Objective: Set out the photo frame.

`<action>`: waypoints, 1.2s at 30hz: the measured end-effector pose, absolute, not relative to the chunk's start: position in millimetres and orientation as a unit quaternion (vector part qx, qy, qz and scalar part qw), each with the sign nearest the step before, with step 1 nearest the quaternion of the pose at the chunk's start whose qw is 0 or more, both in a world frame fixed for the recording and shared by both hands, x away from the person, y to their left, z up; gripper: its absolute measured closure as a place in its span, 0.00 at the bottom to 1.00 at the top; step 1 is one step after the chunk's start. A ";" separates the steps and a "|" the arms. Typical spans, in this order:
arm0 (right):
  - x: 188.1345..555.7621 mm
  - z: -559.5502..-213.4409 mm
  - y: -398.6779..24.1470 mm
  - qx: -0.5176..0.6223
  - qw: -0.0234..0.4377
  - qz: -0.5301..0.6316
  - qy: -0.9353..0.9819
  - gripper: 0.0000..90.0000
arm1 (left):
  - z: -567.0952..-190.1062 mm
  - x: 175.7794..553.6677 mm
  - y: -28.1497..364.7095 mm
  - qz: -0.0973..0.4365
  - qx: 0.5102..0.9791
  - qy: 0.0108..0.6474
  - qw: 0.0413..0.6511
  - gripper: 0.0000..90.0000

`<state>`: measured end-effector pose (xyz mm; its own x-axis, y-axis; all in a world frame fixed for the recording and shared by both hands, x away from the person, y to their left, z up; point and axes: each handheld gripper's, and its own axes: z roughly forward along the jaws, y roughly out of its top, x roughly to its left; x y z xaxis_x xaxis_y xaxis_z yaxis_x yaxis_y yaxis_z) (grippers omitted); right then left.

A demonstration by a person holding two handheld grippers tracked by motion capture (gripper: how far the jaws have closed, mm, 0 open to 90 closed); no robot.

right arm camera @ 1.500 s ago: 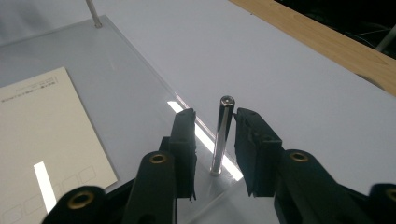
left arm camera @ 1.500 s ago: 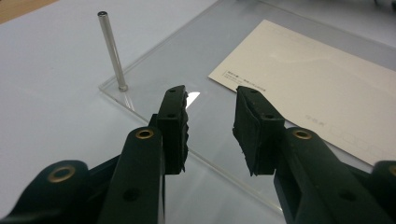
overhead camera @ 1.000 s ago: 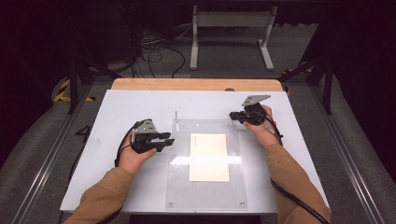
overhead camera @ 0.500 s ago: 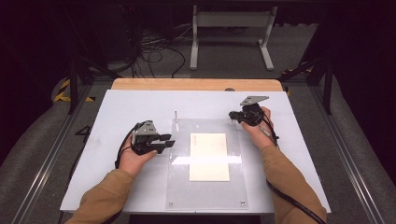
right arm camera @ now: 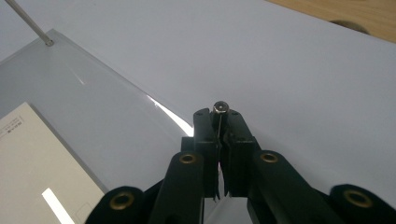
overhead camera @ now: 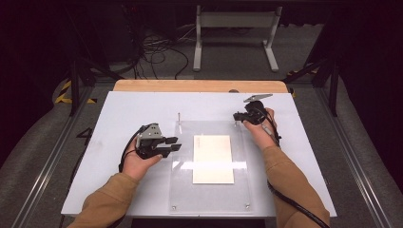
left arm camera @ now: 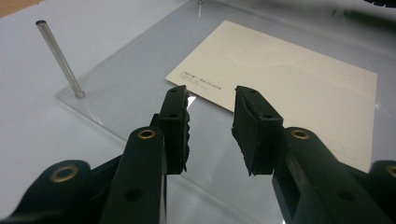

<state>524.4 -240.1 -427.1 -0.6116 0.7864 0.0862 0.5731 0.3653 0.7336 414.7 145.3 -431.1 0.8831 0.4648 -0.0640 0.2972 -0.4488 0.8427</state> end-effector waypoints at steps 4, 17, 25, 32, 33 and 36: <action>528.7 -424.5 -239.1 0.439 0.125 0.369 0.810 0.96 | -428.4 413.4 144.7 0.089 0.847 0.219 0.476 0.73; 537.0 -420.4 -238.1 0.461 0.103 0.354 0.807 0.96 | -409.3 393.5 139.2 0.083 0.851 0.176 0.488 0.67; 538.8 -418.7 -236.7 0.469 0.096 0.347 0.806 0.96 | -401.4 366.1 118.8 0.050 0.872 0.115 0.473 0.55; 539.7 -418.4 -236.7 0.473 0.094 0.345 0.805 0.95 | -402.5 344.9 106.0 0.019 0.879 0.077 0.471 0.52; 539.7 -418.4 -236.7 0.473 0.094 0.345 0.805 0.95 | -402.5 344.9 106.0 0.019 0.879 0.077 0.471 0.52; 540.2 -418.1 -236.4 0.475 0.093 0.343 0.805 0.95 | -404.6 340.7 102.9 0.003 0.880 0.071 0.470 0.51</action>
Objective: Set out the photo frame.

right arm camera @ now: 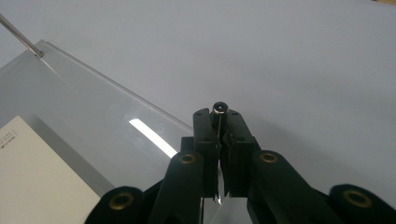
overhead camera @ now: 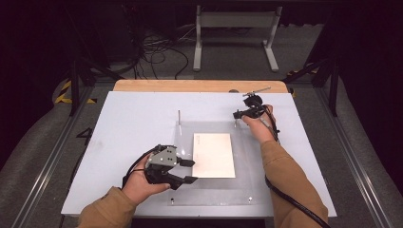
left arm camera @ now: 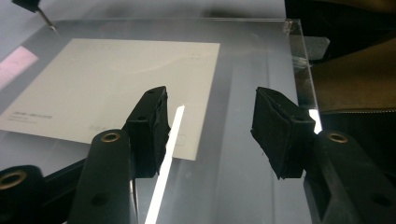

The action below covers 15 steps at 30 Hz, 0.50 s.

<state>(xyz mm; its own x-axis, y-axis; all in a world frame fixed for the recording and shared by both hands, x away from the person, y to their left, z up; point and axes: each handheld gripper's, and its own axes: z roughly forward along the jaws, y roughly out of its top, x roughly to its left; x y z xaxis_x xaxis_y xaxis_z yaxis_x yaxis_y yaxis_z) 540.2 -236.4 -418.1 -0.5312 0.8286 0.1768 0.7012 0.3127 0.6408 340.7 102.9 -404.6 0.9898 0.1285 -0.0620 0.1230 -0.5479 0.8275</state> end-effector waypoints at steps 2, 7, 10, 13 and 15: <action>540.3 -417.7 -235.7 0.476 0.093 0.341 0.805 0.95 | -405.5 336.3 99.7 0.000 0.882 0.067 0.466 0.50; 540.9 -417.4 -236.1 0.477 0.088 0.340 0.806 0.95 | -410.7 325.8 89.5 -0.002 0.893 0.046 0.449 0.44; 541.1 -417.0 -235.6 0.477 0.088 0.338 0.806 0.95 | -416.3 323.7 87.6 -0.006 0.896 0.046 0.442 0.43; 541.0 -416.8 -235.0 0.479 0.089 0.336 0.806 0.95 | -417.4 321.7 86.8 -0.009 0.897 0.041 0.439 0.42; 541.1 -416.7 -235.2 0.478 0.088 0.336 0.807 0.95 | -418.0 318.4 84.8 -0.005 0.898 0.035 0.439 0.41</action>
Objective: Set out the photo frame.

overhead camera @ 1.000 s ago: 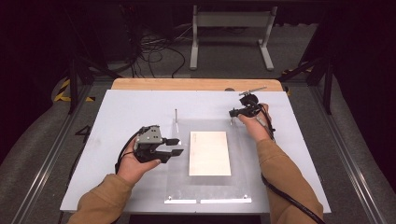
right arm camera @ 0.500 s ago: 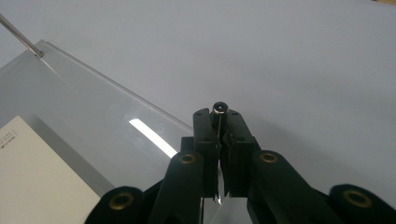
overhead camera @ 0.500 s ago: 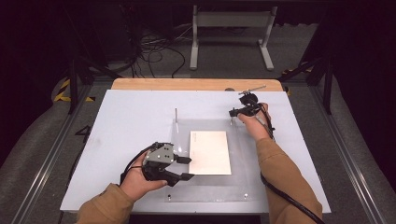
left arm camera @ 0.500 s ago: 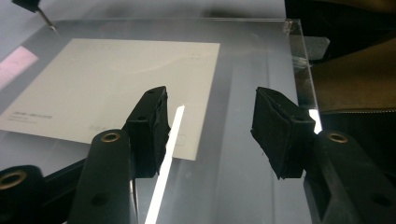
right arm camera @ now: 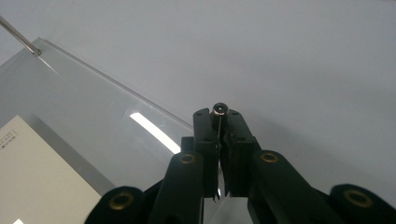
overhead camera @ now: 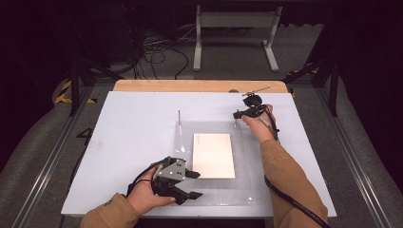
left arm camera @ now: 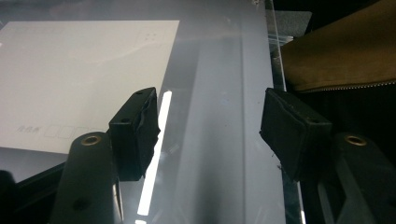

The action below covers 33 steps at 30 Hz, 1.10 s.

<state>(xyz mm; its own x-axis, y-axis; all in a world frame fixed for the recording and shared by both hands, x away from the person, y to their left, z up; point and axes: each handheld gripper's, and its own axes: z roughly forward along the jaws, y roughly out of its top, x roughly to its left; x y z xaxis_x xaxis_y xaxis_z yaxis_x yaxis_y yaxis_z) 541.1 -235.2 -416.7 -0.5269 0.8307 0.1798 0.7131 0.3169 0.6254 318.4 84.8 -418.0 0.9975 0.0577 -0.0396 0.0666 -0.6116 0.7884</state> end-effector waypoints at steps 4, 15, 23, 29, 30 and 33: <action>541.8 -416.9 -235.7 0.478 0.085 0.337 0.807 0.95 | -420.8 312.8 80.8 0.006 0.905 0.026 0.425 0.36; 542.6 -416.3 -235.5 0.481 0.078 0.332 0.808 0.95 | -428.8 301.7 71.7 0.005 0.913 -0.002 0.408 0.25; 542.8 -417.3 -236.6 0.483 0.072 0.336 0.806 0.94 | -435.0 298.8 67.7 0.043 0.925 -0.008 0.378 0.18; 542.3 -417.8 -236.7 0.483 0.072 0.336 0.805 0.94 | -438.5 300.4 66.2 0.059 0.930 -0.008 0.363 0.16; 542.4 -418.0 -237.2 0.482 0.070 0.337 0.805 0.93 | -438.8 300.2 65.6 0.051 0.929 -0.006 0.365 0.17; 542.5 -418.2 -237.5 0.483 0.068 0.338 0.805 0.93 | -437.2 301.6 67.2 0.047 0.927 -0.008 0.372 0.19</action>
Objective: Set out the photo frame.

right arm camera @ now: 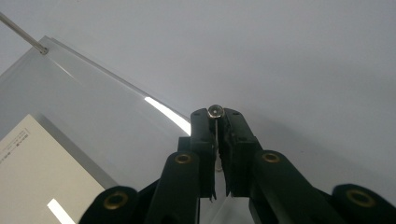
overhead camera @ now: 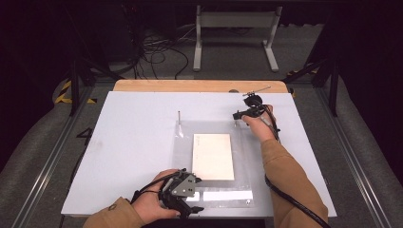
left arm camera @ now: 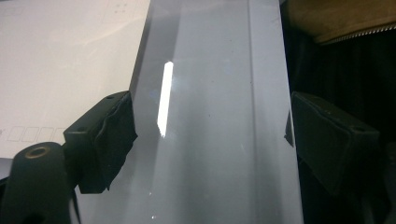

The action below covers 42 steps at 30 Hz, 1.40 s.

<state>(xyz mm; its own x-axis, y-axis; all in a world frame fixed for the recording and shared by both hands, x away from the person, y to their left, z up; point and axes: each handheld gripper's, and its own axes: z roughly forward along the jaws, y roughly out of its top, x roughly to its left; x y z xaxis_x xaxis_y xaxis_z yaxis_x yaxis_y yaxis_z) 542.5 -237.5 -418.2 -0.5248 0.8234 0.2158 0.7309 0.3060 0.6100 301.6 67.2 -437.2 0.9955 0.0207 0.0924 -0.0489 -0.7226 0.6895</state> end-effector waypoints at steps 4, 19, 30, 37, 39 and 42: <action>543.0 -418.7 -238.4 0.483 0.064 0.340 0.804 0.93 | -435.1 301.3 69.5 0.048 0.926 -0.010 0.374 0.24; 544.8 -419.3 -239.4 0.488 0.053 0.340 0.802 0.93 | -438.4 291.4 64.0 0.139 0.936 -0.045 0.322 0.26; 545.7 -420.9 -241.1 0.490 0.046 0.346 0.799 0.92 | -435.0 290.3 66.0 0.150 0.930 -0.057 0.331 0.30; 547.2 -423.2 -244.4 0.490 0.037 0.359 0.794 0.92 | -418.0 288.8 74.8 0.156 0.910 -0.068 0.377 0.45; 548.0 -424.5 -245.9 0.488 0.034 0.365 0.792 0.92 | -416.0 288.7 77.4 0.159 0.908 -0.070 0.382 0.47; 548.7 -425.4 -247.1 0.490 0.029 0.369 0.789 0.92 | -412.9 288.3 83.3 0.165 0.902 -0.066 0.394 0.50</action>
